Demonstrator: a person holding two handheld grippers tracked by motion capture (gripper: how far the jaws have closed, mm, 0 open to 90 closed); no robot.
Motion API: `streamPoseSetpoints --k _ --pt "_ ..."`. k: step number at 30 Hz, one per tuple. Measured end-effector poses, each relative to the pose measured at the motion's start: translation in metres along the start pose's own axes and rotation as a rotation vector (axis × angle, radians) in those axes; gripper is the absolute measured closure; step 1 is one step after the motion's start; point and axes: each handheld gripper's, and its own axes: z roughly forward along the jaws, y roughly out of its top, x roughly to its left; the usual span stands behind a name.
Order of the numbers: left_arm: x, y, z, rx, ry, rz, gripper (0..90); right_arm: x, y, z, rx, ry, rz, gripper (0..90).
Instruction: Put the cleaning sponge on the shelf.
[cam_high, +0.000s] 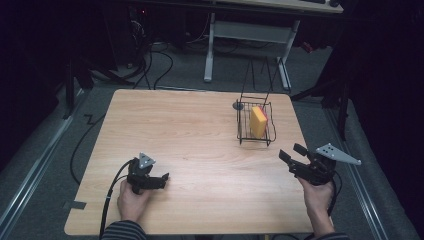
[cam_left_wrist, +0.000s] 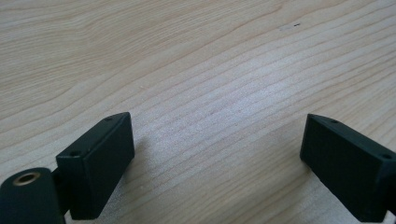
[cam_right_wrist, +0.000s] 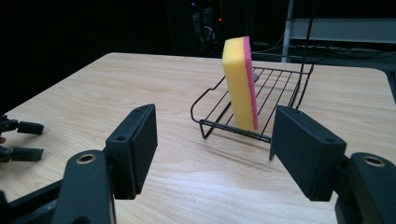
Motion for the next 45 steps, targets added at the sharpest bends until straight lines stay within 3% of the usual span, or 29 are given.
streamPoseSetpoints --k 20,45 --pt "0.0 0.0 0.0 0.0 0.0 0.0 10.3 0.012 -0.021 -0.001 0.012 0.046 0.003 32.1" --pt "0.0 0.0 0.0 0.0 0.0 0.0 10.3 0.026 -0.044 0.023 0.055 0.05 -0.018 32.2"
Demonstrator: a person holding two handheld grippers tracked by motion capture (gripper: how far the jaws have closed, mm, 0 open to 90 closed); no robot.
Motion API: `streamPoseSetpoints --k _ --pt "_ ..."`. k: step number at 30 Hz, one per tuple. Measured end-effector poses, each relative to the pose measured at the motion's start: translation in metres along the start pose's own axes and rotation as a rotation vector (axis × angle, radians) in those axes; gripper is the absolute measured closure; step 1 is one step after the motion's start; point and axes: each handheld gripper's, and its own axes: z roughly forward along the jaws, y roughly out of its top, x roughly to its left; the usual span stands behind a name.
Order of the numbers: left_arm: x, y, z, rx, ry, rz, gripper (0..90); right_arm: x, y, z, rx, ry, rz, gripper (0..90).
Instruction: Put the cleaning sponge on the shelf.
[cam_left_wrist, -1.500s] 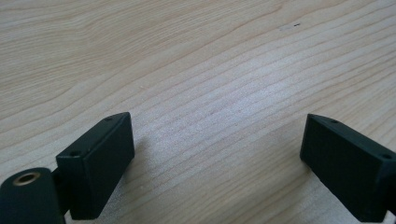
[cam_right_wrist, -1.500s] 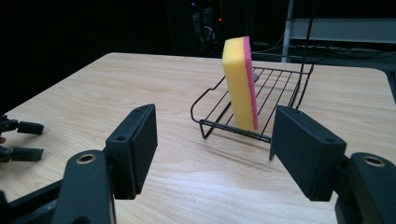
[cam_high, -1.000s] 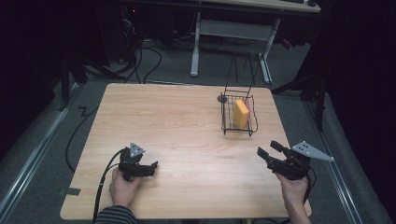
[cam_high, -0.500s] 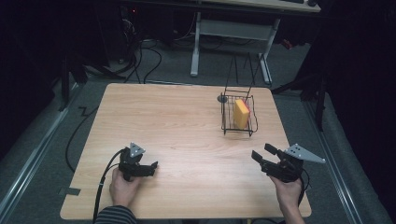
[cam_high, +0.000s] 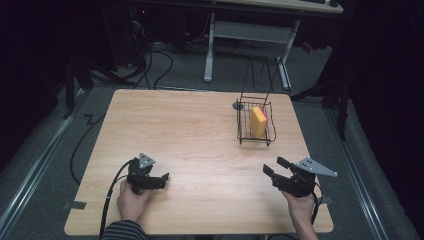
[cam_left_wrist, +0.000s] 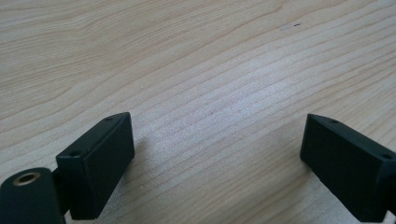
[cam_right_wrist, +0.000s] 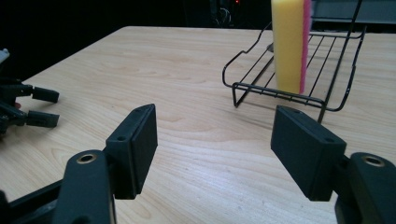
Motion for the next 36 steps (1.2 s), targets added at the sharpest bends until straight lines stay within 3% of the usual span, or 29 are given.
streamPoseSetpoints --k 17,36 --pt "0.0 0.0 0.0 0.0 -0.001 0.0 10.5 0.005 -0.015 0.025 0.064 -0.025 -0.022 32.4" --pt "0.0 0.0 0.0 0.0 -0.001 0.002 10.8 0.0 -0.027 0.042 0.139 -0.072 -0.038 34.1"
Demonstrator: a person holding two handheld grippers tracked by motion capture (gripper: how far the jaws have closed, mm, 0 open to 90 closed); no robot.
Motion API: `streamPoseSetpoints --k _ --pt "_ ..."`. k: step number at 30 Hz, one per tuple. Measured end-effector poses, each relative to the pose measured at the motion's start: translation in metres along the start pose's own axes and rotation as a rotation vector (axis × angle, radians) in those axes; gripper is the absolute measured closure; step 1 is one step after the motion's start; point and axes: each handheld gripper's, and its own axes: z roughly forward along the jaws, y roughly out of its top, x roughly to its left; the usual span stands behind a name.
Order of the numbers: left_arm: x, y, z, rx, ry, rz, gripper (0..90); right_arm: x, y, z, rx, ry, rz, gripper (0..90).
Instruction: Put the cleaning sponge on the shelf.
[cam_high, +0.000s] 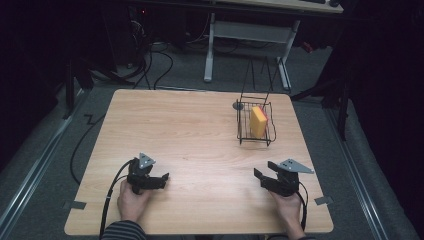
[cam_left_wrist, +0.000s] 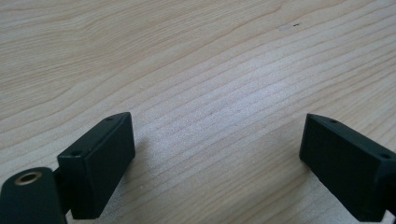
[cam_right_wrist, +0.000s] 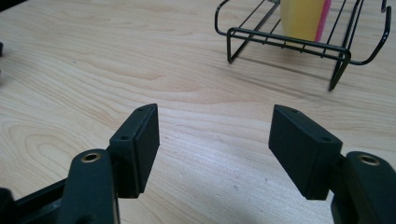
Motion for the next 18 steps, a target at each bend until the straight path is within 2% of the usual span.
streamPoseSetpoints --k 18 --pt "0.0 0.0 0.0 0.001 -0.001 0.0 10.9 -0.003 -0.008 0.015 0.055 -0.047 -0.014 34.3"
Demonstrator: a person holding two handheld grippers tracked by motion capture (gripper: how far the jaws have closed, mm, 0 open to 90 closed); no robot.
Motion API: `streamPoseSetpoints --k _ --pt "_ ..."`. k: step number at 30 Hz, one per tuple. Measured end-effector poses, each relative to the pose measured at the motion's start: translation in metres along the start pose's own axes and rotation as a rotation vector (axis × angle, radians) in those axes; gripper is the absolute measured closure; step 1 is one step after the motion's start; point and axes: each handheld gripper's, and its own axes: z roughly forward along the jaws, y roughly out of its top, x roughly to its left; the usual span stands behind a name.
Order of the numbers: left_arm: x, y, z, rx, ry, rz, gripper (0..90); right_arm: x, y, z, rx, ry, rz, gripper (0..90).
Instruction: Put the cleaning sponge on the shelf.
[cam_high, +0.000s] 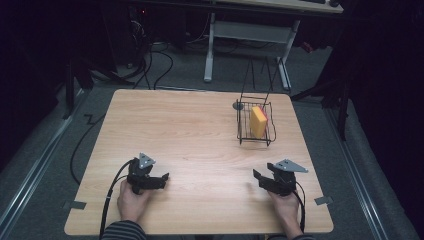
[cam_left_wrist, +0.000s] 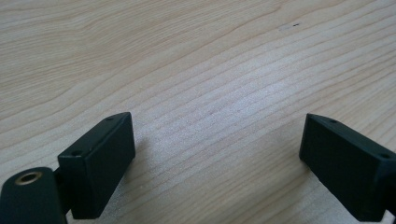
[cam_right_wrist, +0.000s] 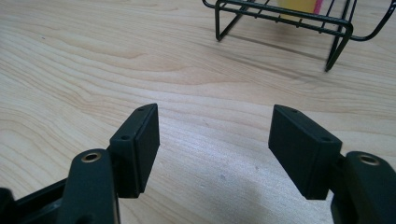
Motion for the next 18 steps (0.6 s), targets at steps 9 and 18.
streamPoseSetpoints --k 9,18 --pt "0.0 0.0 0.0 -0.002 0.001 0.0 11.0 0.002 -0.001 0.008 0.029 -0.018 -0.016 34.4" --pt "0.0 0.0 0.0 -0.001 0.001 0.0 10.9 0.002 0.0 0.014 0.054 -0.033 -0.021 34.4"
